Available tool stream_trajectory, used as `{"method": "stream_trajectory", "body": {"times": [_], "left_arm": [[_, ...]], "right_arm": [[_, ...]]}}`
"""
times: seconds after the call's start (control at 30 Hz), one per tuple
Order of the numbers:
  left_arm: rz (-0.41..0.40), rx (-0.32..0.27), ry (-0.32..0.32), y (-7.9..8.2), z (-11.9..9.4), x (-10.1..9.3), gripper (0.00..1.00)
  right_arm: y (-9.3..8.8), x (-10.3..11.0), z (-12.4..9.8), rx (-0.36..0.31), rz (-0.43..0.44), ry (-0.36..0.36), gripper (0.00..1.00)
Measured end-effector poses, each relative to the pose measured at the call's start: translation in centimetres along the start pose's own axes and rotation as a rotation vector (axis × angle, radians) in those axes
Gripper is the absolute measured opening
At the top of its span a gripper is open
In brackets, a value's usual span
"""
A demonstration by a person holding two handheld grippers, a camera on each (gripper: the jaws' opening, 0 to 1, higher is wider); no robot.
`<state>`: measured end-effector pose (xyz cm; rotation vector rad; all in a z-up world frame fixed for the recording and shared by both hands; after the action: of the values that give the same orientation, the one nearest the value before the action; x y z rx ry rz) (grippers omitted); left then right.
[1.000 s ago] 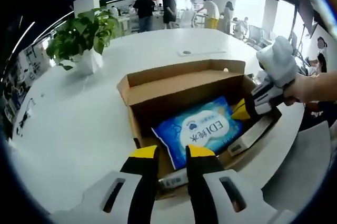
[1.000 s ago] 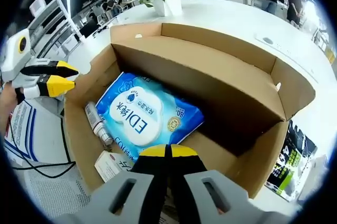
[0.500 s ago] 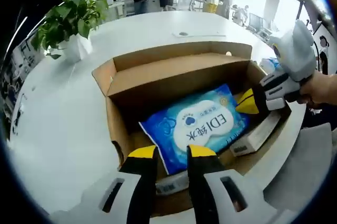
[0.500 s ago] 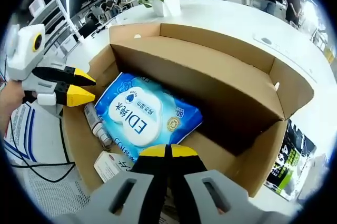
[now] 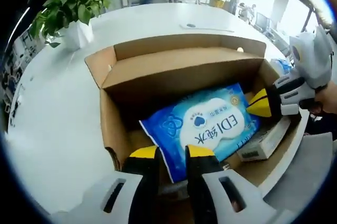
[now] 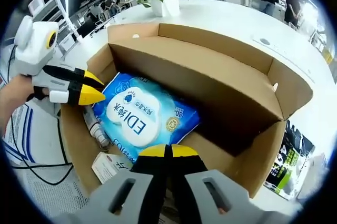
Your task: Operate the shoe box by opening the lid, removing the specified soft item, and placing it in the target area until the item is outside and the box remains undamaged.
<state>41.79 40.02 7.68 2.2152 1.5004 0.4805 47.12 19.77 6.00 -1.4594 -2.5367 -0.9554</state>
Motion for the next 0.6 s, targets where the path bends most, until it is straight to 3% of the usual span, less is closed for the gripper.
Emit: {"method": "stream_trajectory", "body": {"times": [0.27,0.37,0.47,0.6], "left_arm": [[0.028,0.039,0.043,0.07,0.22,-0.29,0.14],[0.044,0.050,0.065,0.33,-0.16,-0.47,0.17],[0.020,0.048,0.065,0.29,-0.31,-0.55,0.19],[0.014,0.092,0.049,-0.43,0.25,-0.98,0.19]], "right_arm": [[0.03,0.17,-0.02,-0.008,-0.015,-0.021,0.03],[0.25,0.28,-0.19,-0.025,-0.014,-0.031,0.07],[0.42,0.30,-0.27,-0.025,-0.001,-0.027,0.09],[0.45,0.19,-0.20,-0.013,-0.009,-0.049,0.10]]}}
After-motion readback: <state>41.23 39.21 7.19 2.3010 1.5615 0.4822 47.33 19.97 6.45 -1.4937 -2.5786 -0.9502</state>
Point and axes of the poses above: the point that each gripper's makers call its tool centre point, and the gripper's own axes: z roughly forward along the fingers, x roughly to its left, y roughly out of its top, the point moved 9 cm from there along -z, roughly backward along the fingers, and after that the axes turned 13 degrees about z, right-handed, at the moved point
